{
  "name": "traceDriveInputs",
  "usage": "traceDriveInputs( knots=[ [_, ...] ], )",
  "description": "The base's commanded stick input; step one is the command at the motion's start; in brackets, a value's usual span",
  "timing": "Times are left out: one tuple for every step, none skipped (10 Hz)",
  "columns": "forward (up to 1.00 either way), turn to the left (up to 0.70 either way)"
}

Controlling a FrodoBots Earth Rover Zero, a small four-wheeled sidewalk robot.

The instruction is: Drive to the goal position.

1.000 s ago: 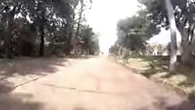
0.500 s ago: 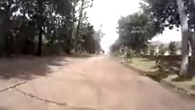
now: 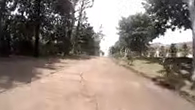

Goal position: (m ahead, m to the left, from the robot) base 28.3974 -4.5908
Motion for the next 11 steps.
traceDriveInputs(
  knots=[
    [1.00,0.00],
    [1.00,0.00],
    [1.00,0.00],
    [1.00,0.00],
    [1.00,0.00],
    [1.00,0.00],
    [1.00,0.00],
    [1.00,0.00],
    [1.00,0.00],
    [1.00,0.00],
    [1.00,0.00]
  ],
)
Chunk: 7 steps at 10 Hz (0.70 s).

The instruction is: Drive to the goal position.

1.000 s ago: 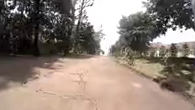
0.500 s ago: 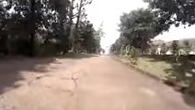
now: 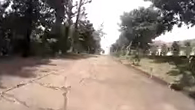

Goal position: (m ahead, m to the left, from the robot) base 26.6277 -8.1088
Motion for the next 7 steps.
traceDriveInputs(
  knots=[
    [1.00,0.00],
    [1.00,0.00],
    [1.00,0.00],
    [1.00,0.00],
    [1.00,0.00],
    [1.00,0.00],
    [1.00,0.00]
  ],
)
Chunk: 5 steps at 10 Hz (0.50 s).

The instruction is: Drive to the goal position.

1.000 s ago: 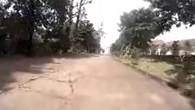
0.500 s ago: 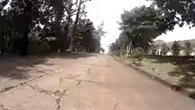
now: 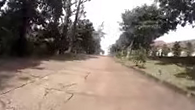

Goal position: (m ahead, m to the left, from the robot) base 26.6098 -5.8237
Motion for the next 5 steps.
traceDriveInputs(
  knots=[
    [1.00,0.00],
    [1.00,0.00],
    [1.00,0.00],
    [1.00,0.00],
    [1.00,0.00]
  ],
)
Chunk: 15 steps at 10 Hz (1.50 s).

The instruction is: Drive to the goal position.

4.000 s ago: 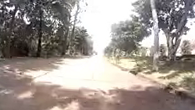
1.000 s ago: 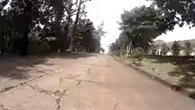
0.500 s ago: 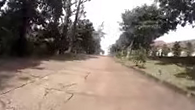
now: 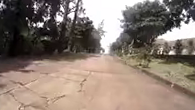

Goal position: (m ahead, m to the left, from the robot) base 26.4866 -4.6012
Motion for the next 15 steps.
traceDriveInputs(
  knots=[
    [1.00,0.00],
    [1.00,0.00],
    [1.00,0.00],
    [1.00,0.00],
    [1.00,0.00],
    [1.00,0.00],
    [1.00,0.00],
    [1.00,0.00],
    [1.00,0.00],
    [1.00,0.00],
    [1.00,0.00],
    [1.00,0.00],
    [1.00,0.00],
    [1.00,0.00],
    [1.00,0.00]
  ],
)
